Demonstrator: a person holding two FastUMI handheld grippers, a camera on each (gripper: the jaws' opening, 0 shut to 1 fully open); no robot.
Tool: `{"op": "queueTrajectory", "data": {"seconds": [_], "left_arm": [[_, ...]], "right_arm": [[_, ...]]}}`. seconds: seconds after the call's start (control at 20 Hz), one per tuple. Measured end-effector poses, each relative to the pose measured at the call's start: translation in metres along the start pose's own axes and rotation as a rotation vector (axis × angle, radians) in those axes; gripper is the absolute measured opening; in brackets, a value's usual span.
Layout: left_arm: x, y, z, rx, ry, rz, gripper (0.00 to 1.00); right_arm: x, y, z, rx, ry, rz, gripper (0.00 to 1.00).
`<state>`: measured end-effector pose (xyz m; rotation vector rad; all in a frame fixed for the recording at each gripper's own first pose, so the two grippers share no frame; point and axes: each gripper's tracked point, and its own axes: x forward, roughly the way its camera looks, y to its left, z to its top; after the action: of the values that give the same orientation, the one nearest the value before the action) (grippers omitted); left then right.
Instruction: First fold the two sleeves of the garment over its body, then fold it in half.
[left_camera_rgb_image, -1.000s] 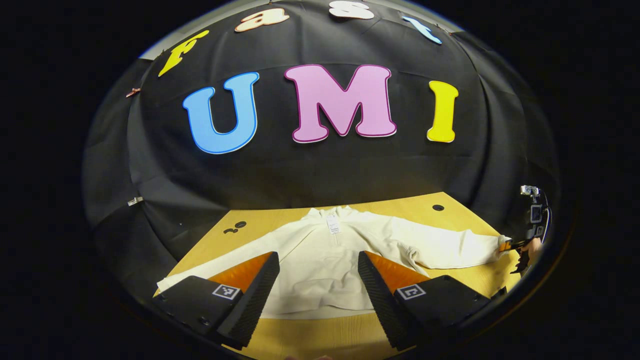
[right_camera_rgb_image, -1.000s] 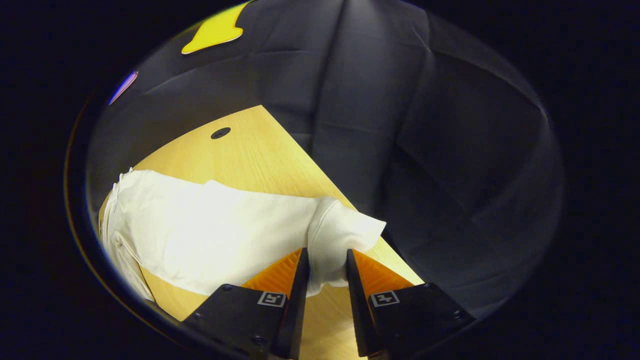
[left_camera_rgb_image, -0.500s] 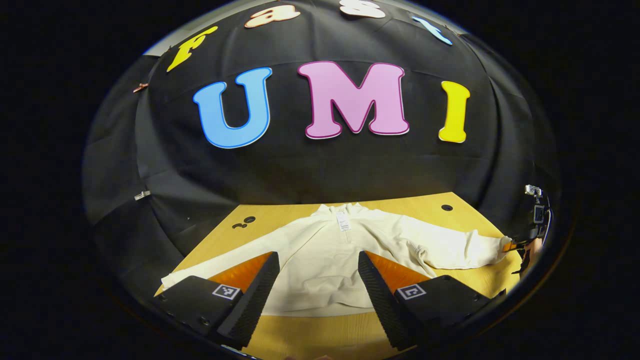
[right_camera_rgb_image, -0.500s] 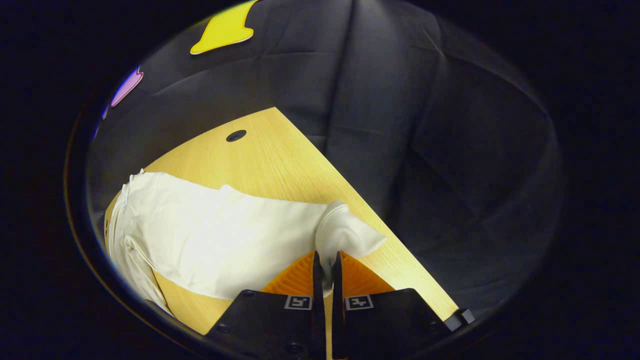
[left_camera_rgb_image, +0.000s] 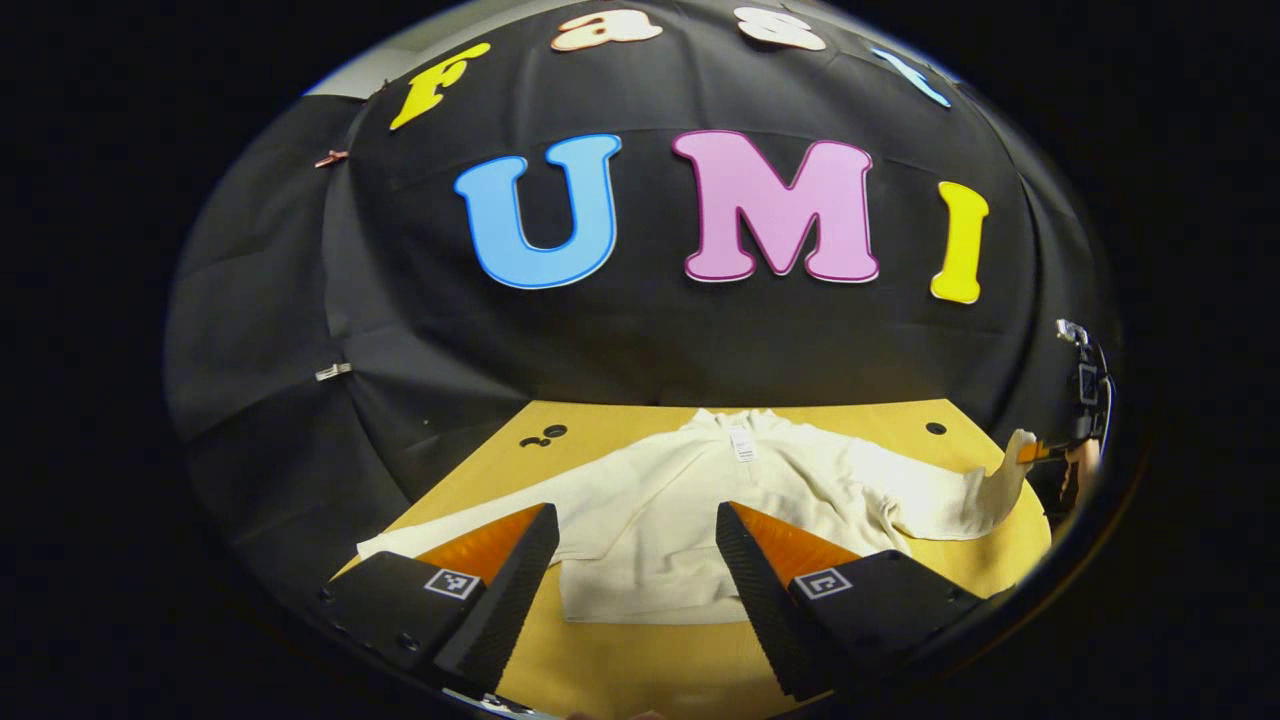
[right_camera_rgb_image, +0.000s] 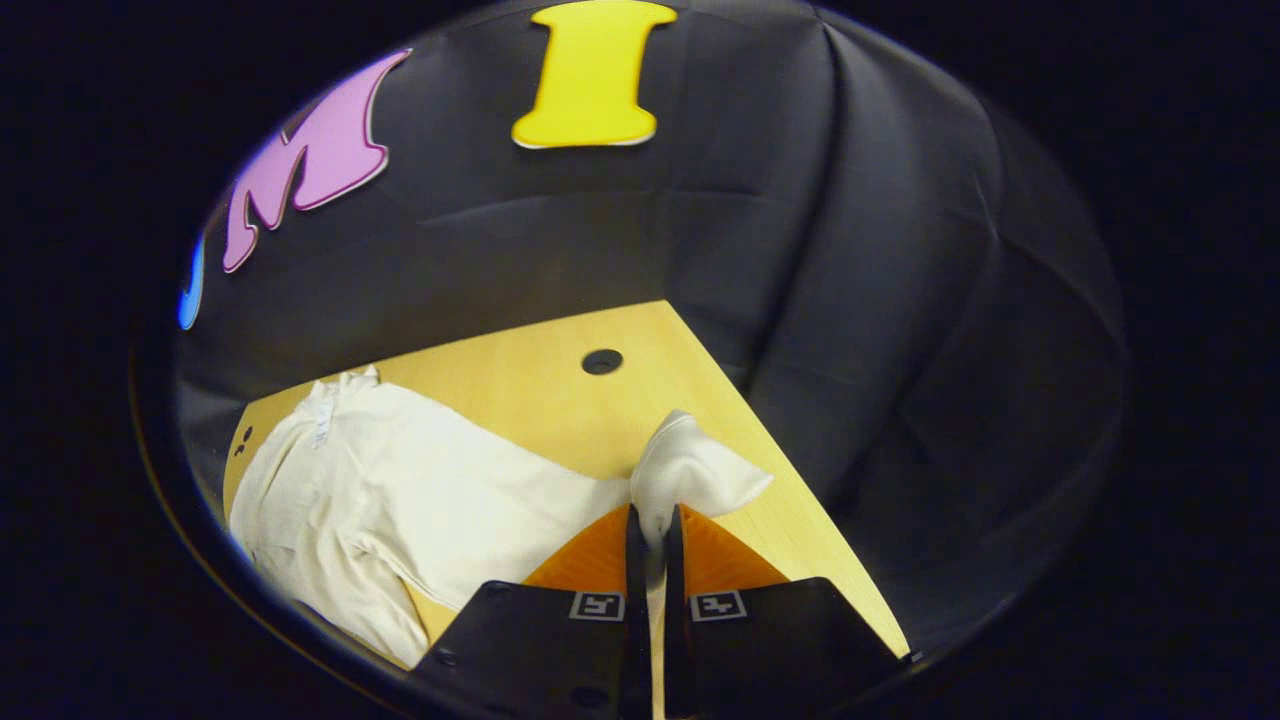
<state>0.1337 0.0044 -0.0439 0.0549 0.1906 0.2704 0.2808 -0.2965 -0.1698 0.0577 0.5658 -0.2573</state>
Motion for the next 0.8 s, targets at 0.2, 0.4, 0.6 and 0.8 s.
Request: {"op": "queueTrajectory", "data": {"seconds": [0.2,0.4,0.6,0.8], "left_arm": [[-0.007,0.036,-0.007,-0.033,-0.001,0.050,0.98],[-0.013,0.079,-0.017,-0.074,0.007,0.114,0.98],[-0.019,0.120,-0.029,-0.108,0.017,0.178,0.98],[-0.025,0.160,-0.043,-0.140,0.034,0.245,0.98]], "right_arm": [[0.002,0.074,0.055,-0.029,-0.068,0.094,0.09],[0.000,0.156,0.086,-0.091,-0.107,0.182,0.09],[-0.007,0.248,0.104,-0.160,-0.135,0.278,0.22],[-0.015,0.340,0.108,-0.247,-0.150,0.373,0.09]]}}
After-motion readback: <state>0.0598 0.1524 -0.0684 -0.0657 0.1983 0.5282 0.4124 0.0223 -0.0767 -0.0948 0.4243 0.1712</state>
